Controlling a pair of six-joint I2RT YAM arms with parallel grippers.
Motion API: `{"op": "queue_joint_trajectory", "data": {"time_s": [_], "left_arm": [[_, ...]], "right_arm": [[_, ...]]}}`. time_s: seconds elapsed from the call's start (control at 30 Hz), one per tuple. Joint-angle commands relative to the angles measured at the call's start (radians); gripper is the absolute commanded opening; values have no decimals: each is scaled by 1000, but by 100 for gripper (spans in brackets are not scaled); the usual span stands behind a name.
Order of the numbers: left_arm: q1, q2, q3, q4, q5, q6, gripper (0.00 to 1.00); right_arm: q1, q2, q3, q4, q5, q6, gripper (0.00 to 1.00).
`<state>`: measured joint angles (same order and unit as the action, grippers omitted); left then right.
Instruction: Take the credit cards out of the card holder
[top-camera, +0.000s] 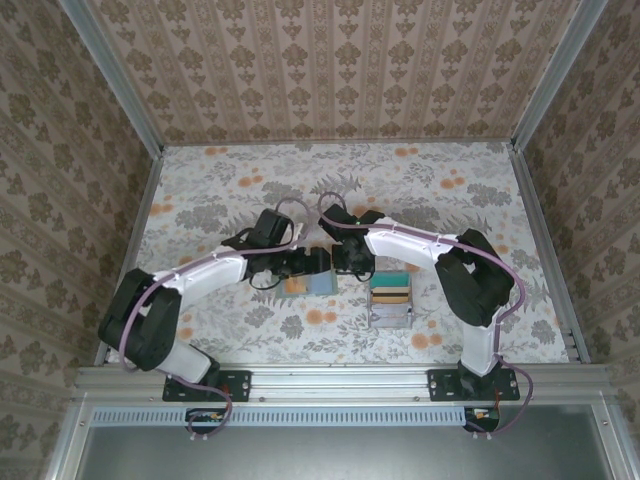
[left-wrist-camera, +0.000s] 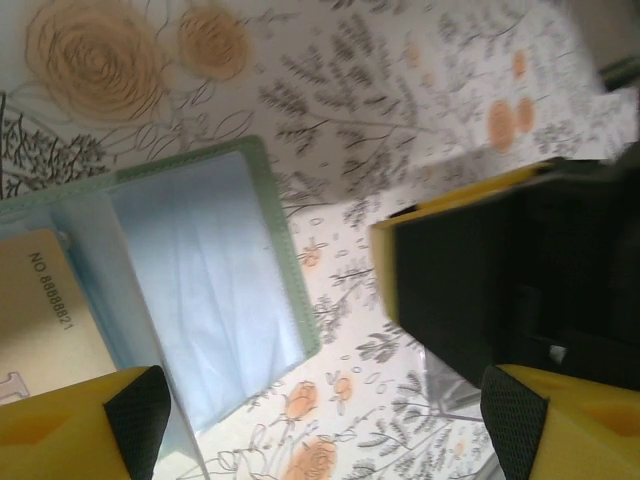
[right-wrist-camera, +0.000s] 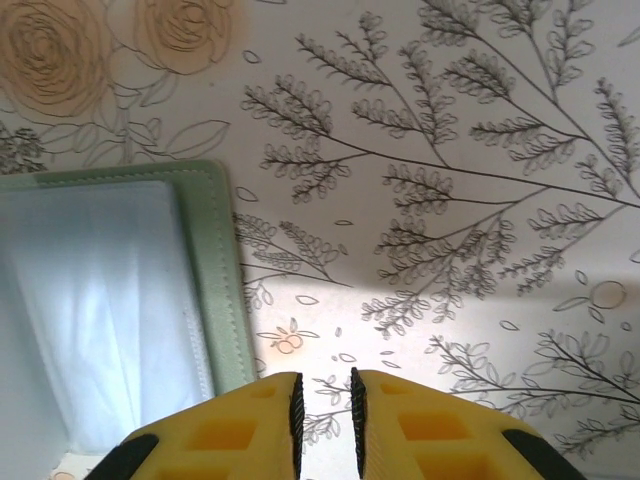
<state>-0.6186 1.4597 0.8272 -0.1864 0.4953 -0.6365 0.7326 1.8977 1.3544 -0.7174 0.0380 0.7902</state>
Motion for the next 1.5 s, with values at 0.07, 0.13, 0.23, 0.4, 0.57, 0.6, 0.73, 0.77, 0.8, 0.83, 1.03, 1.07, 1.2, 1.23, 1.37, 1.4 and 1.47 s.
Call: {"op": "queue_joint_trajectory", "data": {"time_s": [0.07, 0.13, 0.23, 0.4, 0.57, 0.6, 0.73, 0.77, 0.8, 0.83, 1.03, 1.07, 1.2, 1.23, 1.37, 1.4, 1.47], "left_arm": [[30, -69, -16, 24, 65, -5, 88], [29, -52, -19, 31, 73, -6, 88], [28, -20, -21, 54, 78, -9, 88], [35, -13, -25, 55, 68, -7, 88], [86, -62, -51, 28, 36, -9, 86], [110, -81, -70, 25, 33, -12, 84], [170, -143, -117, -31, 0, 11, 73], [197, -160, -129, -47, -8, 18, 69], [213, -177, -145, -55, -18, 17, 66], [225, -189, -159, -61, -28, 13, 62], [258, -192, -212, -71, -52, -1, 36], [258, -183, -216, -61, -48, -5, 31], [258, -143, -229, -39, -52, -19, 16], [258, -130, -227, -39, -55, -18, 14], [255, -79, -227, -8, -25, -21, 7], [253, -66, -227, 0, -20, -23, 7], [247, -50, -226, 7, -21, -24, 7]], "right_arm": [[11, -20, 11, 46, -32, 20, 25], [12, -17, 15, 47, -34, 18, 25], [12, -15, 21, 44, -33, 18, 25], [12, -32, 15, 40, -22, 18, 25], [12, -55, 10, 66, -36, 8, 26], [12, -60, 10, 84, -52, 3, 26], [16, -61, 18, 156, -114, 0, 26], [19, -58, 22, 171, -127, -1, 26], [21, -52, 28, 174, -137, 1, 26], [23, -45, 31, 188, -151, 0, 24], [40, -11, 64, 255, -213, 3, 18], [45, -5, 64, 269, -227, 4, 17], [45, 39, 70, 307, -312, 21, 17], [46, 51, 69, 314, -325, 29, 17], [43, 72, 31, 358, -349, 63, 18], [41, 75, 21, 371, -354, 70, 19], [34, 85, 4, 391, -375, 83, 21]]}}
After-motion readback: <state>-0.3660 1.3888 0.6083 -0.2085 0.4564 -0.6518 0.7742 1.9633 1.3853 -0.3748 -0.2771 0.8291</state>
